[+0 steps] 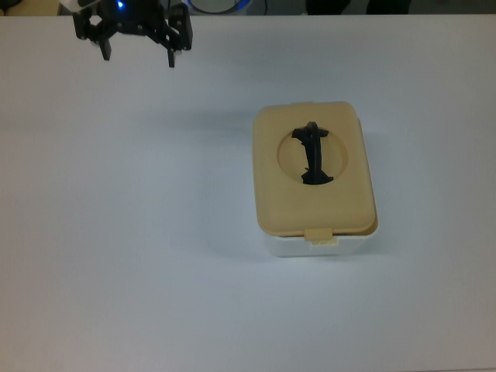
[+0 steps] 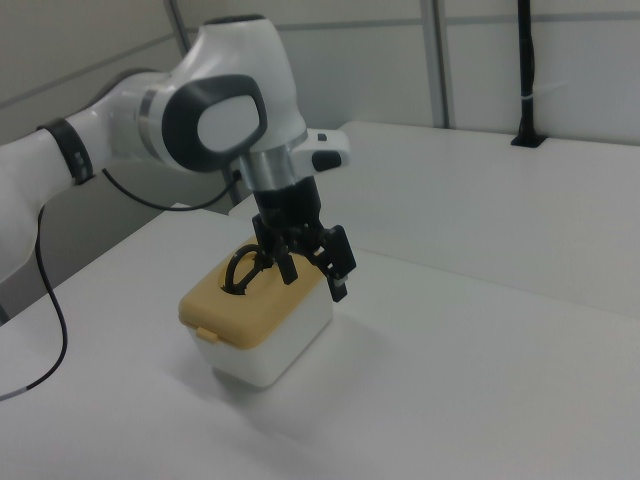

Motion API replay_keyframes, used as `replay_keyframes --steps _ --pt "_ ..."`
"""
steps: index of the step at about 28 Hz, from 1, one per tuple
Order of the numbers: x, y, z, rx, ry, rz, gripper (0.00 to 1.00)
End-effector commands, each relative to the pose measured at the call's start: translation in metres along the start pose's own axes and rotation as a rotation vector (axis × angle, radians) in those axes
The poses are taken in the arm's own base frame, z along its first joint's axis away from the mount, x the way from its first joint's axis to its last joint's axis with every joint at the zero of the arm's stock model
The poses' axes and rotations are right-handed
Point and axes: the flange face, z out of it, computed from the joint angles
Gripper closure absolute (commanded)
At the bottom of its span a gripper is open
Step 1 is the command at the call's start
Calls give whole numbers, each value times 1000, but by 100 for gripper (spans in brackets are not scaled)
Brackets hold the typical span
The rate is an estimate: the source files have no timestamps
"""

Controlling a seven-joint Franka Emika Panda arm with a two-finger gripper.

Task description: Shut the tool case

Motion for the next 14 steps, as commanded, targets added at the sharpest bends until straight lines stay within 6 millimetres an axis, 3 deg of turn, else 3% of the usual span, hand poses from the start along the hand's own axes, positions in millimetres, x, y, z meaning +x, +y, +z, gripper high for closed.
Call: replay_keyframes --steps 1,14 --pt "-17 4 8 2 35 -25 0" --pt "-17 18 29 1 13 -15 0"
